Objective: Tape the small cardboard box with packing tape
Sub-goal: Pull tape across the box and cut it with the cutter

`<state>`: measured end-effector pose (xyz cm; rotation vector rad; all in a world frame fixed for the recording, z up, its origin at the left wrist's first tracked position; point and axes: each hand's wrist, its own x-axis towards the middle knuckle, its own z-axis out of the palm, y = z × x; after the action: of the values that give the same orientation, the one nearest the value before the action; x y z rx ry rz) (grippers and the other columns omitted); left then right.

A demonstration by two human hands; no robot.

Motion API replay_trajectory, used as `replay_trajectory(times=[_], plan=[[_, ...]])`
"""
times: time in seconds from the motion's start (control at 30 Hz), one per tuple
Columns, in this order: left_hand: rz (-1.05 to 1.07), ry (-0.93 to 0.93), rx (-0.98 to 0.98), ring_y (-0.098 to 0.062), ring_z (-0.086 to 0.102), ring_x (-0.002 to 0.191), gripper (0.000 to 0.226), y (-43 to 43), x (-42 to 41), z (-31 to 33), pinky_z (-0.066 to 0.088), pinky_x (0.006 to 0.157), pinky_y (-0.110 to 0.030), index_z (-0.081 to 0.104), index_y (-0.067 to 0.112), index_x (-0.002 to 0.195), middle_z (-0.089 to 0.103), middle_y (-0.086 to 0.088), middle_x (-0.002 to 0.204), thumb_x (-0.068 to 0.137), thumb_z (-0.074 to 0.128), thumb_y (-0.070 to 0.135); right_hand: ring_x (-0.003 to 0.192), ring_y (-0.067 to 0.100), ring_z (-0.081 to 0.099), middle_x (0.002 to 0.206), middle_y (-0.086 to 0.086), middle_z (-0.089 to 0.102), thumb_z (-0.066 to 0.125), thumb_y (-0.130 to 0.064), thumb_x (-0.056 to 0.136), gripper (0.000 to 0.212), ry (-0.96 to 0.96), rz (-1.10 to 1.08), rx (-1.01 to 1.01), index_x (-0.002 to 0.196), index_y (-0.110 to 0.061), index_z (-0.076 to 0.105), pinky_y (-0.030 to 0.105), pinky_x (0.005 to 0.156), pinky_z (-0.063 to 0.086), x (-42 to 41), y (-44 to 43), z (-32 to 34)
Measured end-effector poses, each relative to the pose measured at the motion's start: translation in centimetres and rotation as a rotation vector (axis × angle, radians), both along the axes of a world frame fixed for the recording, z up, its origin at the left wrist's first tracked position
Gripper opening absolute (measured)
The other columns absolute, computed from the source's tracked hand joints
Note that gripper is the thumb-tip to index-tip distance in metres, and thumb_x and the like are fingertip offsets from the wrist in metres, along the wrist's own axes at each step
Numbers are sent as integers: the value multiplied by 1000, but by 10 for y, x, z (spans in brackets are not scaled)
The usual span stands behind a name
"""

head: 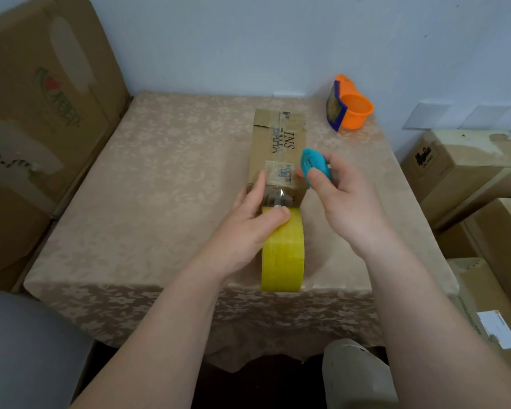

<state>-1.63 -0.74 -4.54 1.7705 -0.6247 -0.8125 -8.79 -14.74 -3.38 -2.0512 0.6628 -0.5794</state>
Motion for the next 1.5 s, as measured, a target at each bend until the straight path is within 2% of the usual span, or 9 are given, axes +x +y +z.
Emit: replay_trajectory(times=[0.2,0.37,0.53,0.67,0.87,1.0,1.13,1.3,1.5], plan=[[-37,16,10,-5,14,143,80,1,4,0,19,117,-42,12,55,140,7,17,158,72,54,56,73,7,69,90,-2,68,44,-14,97,28,-67,-29,154,122,-21,54,16,67,55,-10,-13,5],[-17,-6,-7,5,35,121,78,0,5,-1,30,99,-22,16,51,142,13,15,156,76,58,49,72,11,69,84,3,69,47,-15,96,20,-39,-25,135,113,-17,58,20,66,55,-10,-12,2],[-7,-1,-26,6,46,110,84,-2,4,-1,41,102,-31,22,49,142,27,13,149,68,60,48,56,8,65,74,4,67,51,-17,95,12,-37,-34,121,104,-13,57,19,57,53,-10,-12,4],[9,-4,-28,2,50,106,85,-3,3,-1,45,93,-25,22,47,143,29,9,142,67,60,48,53,14,62,74,13,66,51,-19,95,14,-21,-25,96,101,-7,54,18,50,50,-10,-10,6],[9,-6,-35,1,52,102,85,-4,1,-1,43,77,-16,21,47,143,28,8,140,67,59,47,52,13,56,71,14,64,51,-22,94,18,2,-5,56,99,-4,52,37,58,51,-12,-9,6],[-11,-16,-48,1,52,107,85,-4,2,-3,46,85,-21,21,47,143,22,14,151,68,60,45,55,11,61,69,3,66,47,-21,96,16,15,94,94,107,-20,58,25,59,52,-15,-10,10],[-37,-6,-82,14,54,98,83,-2,4,-2,47,76,-12,22,45,143,24,22,148,70,60,42,57,9,62,71,1,65,45,-17,97,22,32,193,97,114,-23,57,18,57,50,-18,-11,11],[-66,33,-84,-4,54,112,87,-1,7,-5,48,89,-26,22,45,143,25,22,150,66,64,45,55,5,54,66,-8,57,51,-17,94,12,56,221,-71,102,-23,59,22,57,46,-14,-8,5],[-83,14,-61,-10,52,114,88,0,7,-5,49,92,-31,22,49,141,25,19,150,64,64,50,81,15,59,86,-2,66,58,-26,90,9,94,264,-261,99,-23,60,39,73,49,-10,-5,-1]])
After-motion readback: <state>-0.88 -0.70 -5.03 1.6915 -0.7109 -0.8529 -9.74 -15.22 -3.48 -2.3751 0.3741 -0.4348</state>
